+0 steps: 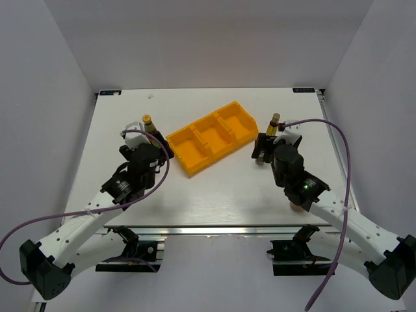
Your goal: Organize the condiment bottles
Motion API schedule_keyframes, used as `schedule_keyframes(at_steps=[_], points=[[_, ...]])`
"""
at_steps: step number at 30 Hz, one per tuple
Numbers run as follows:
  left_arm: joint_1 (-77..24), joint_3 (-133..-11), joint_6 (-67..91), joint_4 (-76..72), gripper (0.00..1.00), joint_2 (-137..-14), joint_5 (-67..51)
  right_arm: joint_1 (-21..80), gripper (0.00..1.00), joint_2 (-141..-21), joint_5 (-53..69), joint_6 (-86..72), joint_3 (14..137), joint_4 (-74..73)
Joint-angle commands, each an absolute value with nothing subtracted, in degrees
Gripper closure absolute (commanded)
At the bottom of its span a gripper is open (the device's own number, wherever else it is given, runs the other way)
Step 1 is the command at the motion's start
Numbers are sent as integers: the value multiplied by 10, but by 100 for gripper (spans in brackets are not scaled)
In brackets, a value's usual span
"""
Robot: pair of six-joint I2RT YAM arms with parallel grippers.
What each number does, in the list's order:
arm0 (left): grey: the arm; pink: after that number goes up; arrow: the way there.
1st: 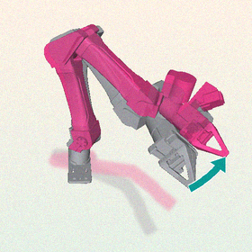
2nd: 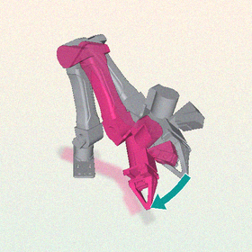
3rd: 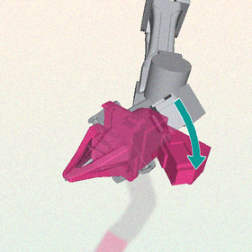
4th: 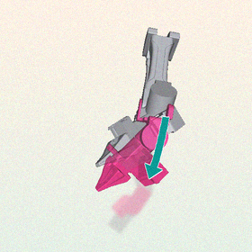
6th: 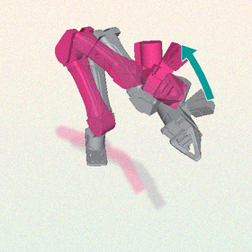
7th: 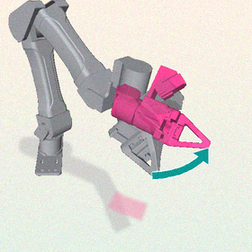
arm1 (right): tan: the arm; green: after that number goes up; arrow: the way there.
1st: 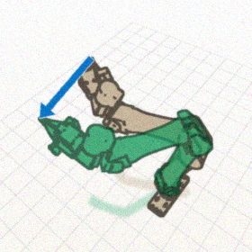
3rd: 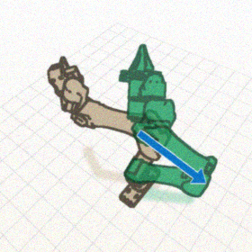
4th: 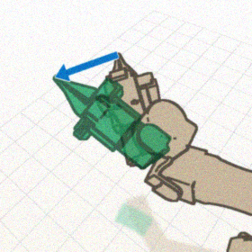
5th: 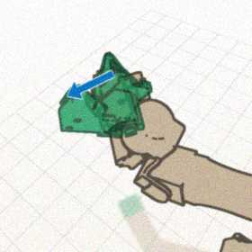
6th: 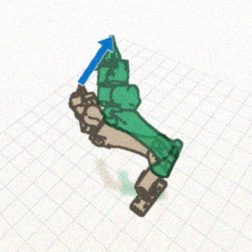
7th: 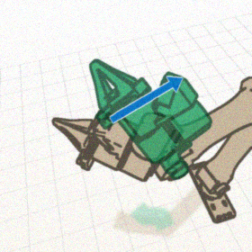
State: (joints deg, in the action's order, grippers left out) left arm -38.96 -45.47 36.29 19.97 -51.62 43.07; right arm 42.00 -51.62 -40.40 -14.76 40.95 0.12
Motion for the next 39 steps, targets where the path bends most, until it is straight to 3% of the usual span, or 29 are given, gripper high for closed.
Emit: schedule_keyframes(at_steps=[1,5,13,20,31,39], points=[[-374,-475,332,185,2,-519,429,418,11,-508,-412,-119,398,36],[-317,-492,290,150,2,-552,356,418,11,-510,-364,-80,376,89],[-216,-553,182,98,2,-632,162,417,11,-528,-426,-66,396,87],[-155,-618,110,112,2,-709,74,411,11,-536,-439,-60,400,98],[-107,-644,69,90,2,-811,47,403,11,-588,-451,-74,410,72],[-105,-680,59,87,4,-889,111,401,11,-615,-457,-84,419,36]])
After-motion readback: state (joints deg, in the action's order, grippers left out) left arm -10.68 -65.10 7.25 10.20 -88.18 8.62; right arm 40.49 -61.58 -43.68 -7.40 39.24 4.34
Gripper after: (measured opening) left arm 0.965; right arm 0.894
